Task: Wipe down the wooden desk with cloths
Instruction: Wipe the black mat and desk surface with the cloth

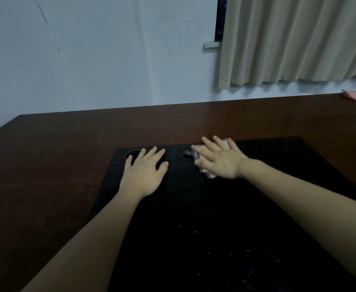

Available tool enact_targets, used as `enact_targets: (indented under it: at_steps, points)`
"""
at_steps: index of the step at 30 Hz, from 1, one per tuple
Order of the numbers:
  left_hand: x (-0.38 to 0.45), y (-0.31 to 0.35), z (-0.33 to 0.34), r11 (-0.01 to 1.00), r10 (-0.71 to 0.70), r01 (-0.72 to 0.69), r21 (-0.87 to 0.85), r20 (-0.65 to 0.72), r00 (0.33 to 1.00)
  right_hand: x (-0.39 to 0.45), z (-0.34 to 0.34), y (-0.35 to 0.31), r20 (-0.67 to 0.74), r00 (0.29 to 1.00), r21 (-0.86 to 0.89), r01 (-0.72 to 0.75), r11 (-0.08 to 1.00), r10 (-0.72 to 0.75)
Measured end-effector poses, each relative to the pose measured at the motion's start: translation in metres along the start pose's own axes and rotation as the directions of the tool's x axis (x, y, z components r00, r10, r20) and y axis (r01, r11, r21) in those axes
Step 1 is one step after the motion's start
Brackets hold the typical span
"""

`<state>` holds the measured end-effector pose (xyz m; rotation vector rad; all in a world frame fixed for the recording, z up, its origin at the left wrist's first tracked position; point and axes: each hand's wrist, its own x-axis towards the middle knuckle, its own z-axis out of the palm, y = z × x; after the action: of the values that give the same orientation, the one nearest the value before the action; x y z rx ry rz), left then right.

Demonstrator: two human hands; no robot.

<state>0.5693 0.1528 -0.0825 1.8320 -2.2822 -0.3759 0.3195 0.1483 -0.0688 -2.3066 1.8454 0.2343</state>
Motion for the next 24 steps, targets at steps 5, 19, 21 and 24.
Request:
enact_targets:
  at_steps: [5,19,21,24]
  points:
    - [-0.002,-0.001,0.0,0.998,-0.061,0.063,0.019,-0.064,0.996,-0.08,0.016,-0.033,0.064,0.956,-0.02,0.287,0.958,-0.286]
    - [-0.014,-0.033,-0.023,0.999,-0.03,0.03,0.045,0.009,1.0,0.039,-0.005,-0.012,-0.025,1.0,0.02,-0.014,1.0,0.015]
    - [-0.019,-0.045,-0.027,0.997,-0.058,0.057,0.054,0.015,0.998,0.033,-0.004,-0.027,-0.017,1.0,0.012,0.015,1.0,-0.015]
    - [-0.025,-0.06,-0.026,0.995,-0.084,0.083,0.049,0.022,0.996,0.0,0.002,-0.058,0.011,0.986,-0.033,0.165,0.986,-0.165]
